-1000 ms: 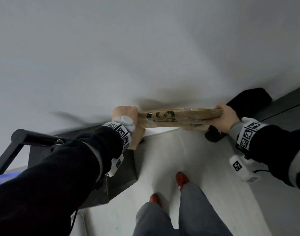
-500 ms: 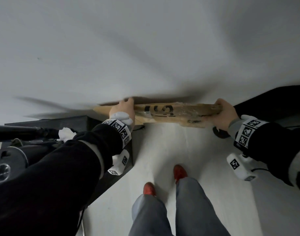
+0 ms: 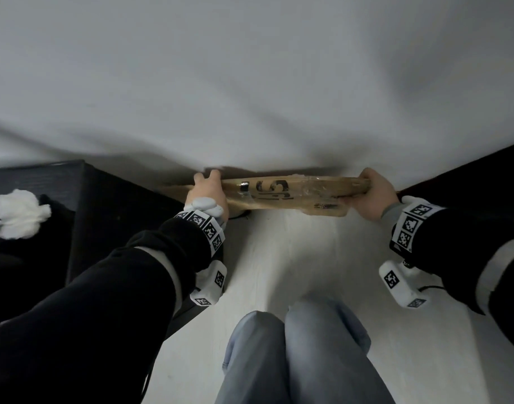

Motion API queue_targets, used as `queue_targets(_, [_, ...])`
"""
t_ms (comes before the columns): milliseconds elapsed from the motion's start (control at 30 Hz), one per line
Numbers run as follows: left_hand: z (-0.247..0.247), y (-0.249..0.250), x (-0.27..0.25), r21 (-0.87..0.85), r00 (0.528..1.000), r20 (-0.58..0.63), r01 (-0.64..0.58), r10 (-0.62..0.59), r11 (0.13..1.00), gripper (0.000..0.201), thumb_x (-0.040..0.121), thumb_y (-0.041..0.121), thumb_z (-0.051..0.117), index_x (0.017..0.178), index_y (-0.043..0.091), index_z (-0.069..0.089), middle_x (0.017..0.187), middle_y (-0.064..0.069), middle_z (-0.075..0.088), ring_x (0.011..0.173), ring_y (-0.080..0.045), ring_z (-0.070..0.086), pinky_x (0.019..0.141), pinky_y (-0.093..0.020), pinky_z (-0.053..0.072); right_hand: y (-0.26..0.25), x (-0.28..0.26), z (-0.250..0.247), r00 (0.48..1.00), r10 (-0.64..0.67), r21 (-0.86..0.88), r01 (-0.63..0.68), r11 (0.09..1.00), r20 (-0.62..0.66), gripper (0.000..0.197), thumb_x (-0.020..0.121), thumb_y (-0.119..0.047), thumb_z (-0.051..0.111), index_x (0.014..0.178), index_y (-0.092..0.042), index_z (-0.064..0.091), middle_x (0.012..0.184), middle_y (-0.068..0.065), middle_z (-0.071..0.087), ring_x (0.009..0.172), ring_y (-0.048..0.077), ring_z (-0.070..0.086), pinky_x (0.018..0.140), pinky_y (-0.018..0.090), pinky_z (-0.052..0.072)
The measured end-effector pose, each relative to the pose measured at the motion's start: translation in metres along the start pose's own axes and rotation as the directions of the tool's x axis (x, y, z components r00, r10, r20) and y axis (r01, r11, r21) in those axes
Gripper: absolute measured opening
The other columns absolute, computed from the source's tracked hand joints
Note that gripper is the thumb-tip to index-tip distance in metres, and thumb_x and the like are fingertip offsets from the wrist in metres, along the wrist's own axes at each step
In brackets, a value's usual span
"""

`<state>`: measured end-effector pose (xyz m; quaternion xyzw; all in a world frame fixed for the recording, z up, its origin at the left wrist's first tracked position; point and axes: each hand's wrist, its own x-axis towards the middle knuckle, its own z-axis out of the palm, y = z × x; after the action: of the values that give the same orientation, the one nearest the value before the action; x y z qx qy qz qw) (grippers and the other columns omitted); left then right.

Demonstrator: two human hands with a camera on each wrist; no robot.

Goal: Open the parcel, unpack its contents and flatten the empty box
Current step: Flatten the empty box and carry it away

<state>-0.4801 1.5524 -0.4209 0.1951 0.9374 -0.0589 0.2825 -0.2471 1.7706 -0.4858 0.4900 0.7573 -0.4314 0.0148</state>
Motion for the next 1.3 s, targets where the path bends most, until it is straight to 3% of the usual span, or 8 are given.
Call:
queue_targets(400, [0.13,-0.033,0.095,-0.011,0.999,-0.037,0.002,-0.002,1.0,0.038,0.089,0.0,0.055,0.125,0.008,0.047,0.135,-0.018,0.039,0.113,-0.044,0.06,0.092,-0.046,0.052,0.07,0.065,0.12,1.0,-0.021,0.027,0.02,0.999,0.013,0.033,0.078,-0.011,0.079,0.089,-0.013,0.048,0.086,0.009,0.054,0.077,0.018,0.047,0.048,0.015,0.037])
queue_targets(567, [0.169,-0.041,0.13,0.011,0.999,-0.047,0.003,-0.002,1.0,0.038,0.092,0.004,0.055,0.129,0.007,0.048,0.139,-0.019,0.039,0.118,-0.041,0.057,0.098,-0.044,0.05,0.1,0.098,0.158,0.996,-0.059,0.004,0.059,0.998,0.066,0.041,0.077,-0.018,0.081,0.097,-0.02,0.045,0.089,0.008,0.06,0.083,0.025,0.058,0.068,0.03,0.045])
queue_targets(767, [0.198,-0.044,0.157,0.028,0.996,-0.066,-0.051,0.053,0.998,0.036,0.097,0.009,0.049,0.132,0.008,0.051,0.14,-0.02,0.04,0.123,-0.043,0.054,0.102,-0.044,0.047,0.12,0.113,0.19,1.0,-0.004,0.004,0.004,1.0,0.01,0.044,0.083,-0.008,0.073,0.12,-0.005,0.048,0.099,0.008,0.059,0.09,0.021,0.057,0.077,0.028,0.042])
queue_targets(933, [0.202,-0.032,0.157,0.008,0.993,-0.115,-0.031,0.032,0.999,0.034,0.099,0.008,0.046,0.133,0.009,0.053,0.141,-0.017,0.039,0.119,-0.041,0.059,0.099,-0.042,0.047,0.133,0.134,0.192,0.983,0.181,0.012,-0.181,0.983,0.021,0.074,0.066,-0.04,0.079,0.126,-0.009,0.05,0.11,0.003,0.064,0.102,0.022,0.062,0.094,0.04,0.053])
queue_targets(1000, [0.204,-0.031,0.148,-0.022,0.99,-0.139,-0.042,0.038,0.999,0.036,0.097,0.007,0.05,0.133,0.009,0.048,0.14,-0.017,0.036,0.114,-0.042,0.061,0.095,-0.043,0.049,0.138,0.144,0.193,0.961,0.274,0.01,-0.275,0.962,0.018,0.078,0.057,-0.049,0.075,0.12,-0.007,0.056,0.109,0.009,0.068,0.1,0.029,0.067,0.09,0.044,0.057])
queue_targets(1100, [0.206,-0.032,0.13,-0.075,0.981,-0.188,-0.068,0.053,0.995,0.049,0.087,0.006,0.061,0.13,0.007,0.038,0.136,-0.018,0.035,0.102,-0.041,0.065,0.082,-0.041,0.051,0.119,0.132,0.188,0.919,0.383,-0.001,-0.385,0.923,0.092,0.029,0.078,-0.02,0.07,0.097,0.001,0.067,0.093,0.022,0.072,0.081,0.036,0.073,0.075,0.051,0.062])
queue_targets(1167, [0.201,-0.031,0.119,-0.107,0.973,-0.22,-0.097,0.072,0.99,0.051,0.083,0.009,0.066,0.125,0.005,0.037,0.132,-0.02,0.036,0.099,-0.041,0.063,0.079,-0.04,0.049,0.107,0.119,0.18,0.871,0.461,-0.003,-0.468,0.884,0.17,0.018,0.086,-0.009,0.064,0.094,0.006,0.065,0.088,0.026,0.072,0.075,0.037,0.073,0.07,0.053,0.062])
queue_targets(1300, [0.178,-0.031,0.097,-0.175,0.981,-0.185,-0.09,0.057,0.98,0.049,0.083,0.016,0.067,0.122,0.003,0.039,0.129,-0.02,0.037,0.103,-0.044,0.059,0.082,-0.042,0.05,0.086,0.097,0.16,0.817,0.499,0.076,-0.539,0.839,0.287,0.02,0.096,-0.012,0.052,0.108,0.003,0.056,0.089,0.024,0.069,0.067,0.032,0.07,0.056,0.035,0.059])
